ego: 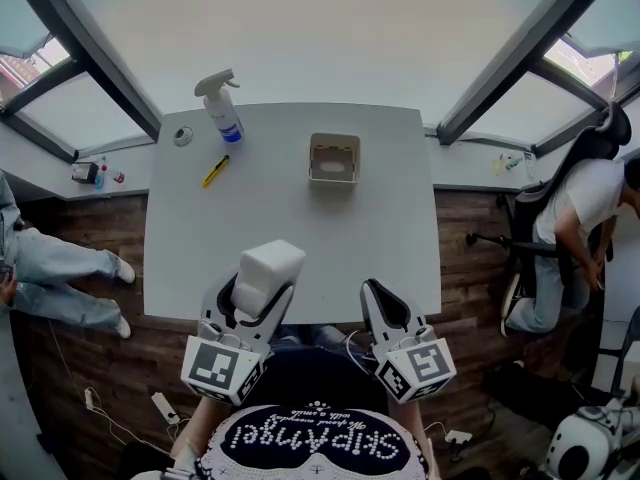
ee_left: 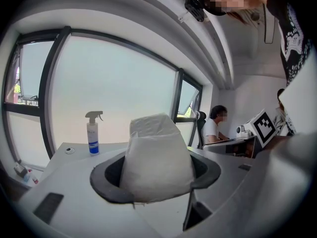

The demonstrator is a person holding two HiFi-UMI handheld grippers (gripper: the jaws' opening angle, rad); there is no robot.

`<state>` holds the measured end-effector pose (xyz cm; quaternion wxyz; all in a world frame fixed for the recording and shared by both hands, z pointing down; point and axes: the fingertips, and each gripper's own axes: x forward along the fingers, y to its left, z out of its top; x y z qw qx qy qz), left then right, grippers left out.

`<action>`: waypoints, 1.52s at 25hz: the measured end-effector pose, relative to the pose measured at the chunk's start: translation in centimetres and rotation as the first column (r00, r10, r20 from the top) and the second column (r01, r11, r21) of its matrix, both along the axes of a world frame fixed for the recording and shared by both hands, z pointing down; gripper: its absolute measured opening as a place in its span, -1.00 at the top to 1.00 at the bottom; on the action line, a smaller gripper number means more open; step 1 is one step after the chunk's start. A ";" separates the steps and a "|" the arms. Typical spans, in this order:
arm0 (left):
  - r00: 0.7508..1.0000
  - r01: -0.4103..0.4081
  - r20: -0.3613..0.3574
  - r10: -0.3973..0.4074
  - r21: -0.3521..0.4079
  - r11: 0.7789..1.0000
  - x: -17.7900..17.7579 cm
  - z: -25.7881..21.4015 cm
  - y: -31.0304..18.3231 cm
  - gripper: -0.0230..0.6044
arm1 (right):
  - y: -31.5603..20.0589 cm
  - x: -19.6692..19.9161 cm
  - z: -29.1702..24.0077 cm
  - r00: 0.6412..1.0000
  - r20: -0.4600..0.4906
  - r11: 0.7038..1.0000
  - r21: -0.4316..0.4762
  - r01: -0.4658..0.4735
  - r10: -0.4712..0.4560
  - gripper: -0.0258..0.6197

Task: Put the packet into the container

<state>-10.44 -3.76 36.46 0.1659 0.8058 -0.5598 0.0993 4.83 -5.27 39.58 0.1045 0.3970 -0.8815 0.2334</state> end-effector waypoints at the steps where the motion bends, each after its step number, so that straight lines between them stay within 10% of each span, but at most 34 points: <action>1: 1.000 0.002 0.001 -0.002 0.000 1.000 0.1 0.0 -0.2 0.01 | -0.3 0.1 0.0 1.000 0.002 1.000 0.001 0.003 -0.003 0.83; 38: 1.000 0.021 -0.016 -0.021 0.041 0.999 0.4 -0.5 -5.2 0.01 | -3.7 0.6 1.1 1.000 -0.019 0.999 -0.051 -0.005 0.004 0.83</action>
